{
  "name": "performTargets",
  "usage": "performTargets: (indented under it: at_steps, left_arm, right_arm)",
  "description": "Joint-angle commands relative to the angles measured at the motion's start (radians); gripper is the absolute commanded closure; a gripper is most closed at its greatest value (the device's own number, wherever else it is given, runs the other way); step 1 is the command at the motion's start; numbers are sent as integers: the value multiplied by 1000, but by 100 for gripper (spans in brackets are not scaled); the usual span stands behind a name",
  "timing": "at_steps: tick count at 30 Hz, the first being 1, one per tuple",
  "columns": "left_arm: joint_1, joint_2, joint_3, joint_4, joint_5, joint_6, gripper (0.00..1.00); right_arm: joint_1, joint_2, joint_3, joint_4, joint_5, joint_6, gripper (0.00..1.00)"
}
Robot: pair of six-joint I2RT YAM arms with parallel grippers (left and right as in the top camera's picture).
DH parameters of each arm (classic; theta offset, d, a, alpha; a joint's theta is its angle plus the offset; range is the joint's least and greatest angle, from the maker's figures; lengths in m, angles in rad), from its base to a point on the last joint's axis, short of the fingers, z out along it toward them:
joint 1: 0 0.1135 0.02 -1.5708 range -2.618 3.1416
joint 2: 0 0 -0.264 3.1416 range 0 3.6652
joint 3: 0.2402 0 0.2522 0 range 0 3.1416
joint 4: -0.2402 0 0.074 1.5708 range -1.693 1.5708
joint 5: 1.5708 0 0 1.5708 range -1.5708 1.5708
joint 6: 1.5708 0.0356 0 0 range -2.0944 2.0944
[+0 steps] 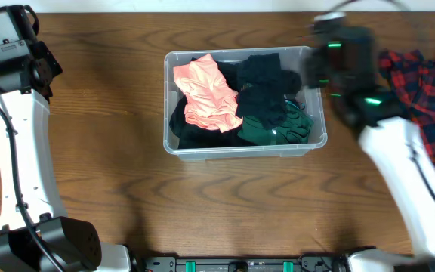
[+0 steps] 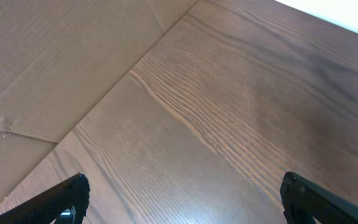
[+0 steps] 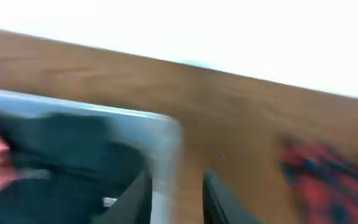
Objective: Pack container
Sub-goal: 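Release the black garment and withdraw the right gripper to the right, then lower the right gripper onto the red plaid shirt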
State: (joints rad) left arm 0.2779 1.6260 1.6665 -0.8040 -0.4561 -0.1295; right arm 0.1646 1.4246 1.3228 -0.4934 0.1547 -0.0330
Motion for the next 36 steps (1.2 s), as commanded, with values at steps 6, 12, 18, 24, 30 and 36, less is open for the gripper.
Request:
performTargets:
  at_steps: [6,12,18,24,30,36]
  left_arm:
    - [2,1,0,0,-16,6,2]
    - [2,1,0,0,-16,6,2]
    - [2,1,0,0,-16,6,2]
    - [2,1,0,0,-16,6,2]
    - [2,1,0,0,-16,6,2]
    - [2,1,0,0,-16,6,2]
  right_arm:
    - [-436,-29,-1,-152,59,116,78]
    - [-678,48,-1,-161,58,153,99]
    - [-814,183,-1,-139,23,201,99]
    - [-856,330,-1,-79,6,200,99]
    - [-859,449,-1,-20,5,166,99]
    - [-859,553,-1,-23,-45,167,99]
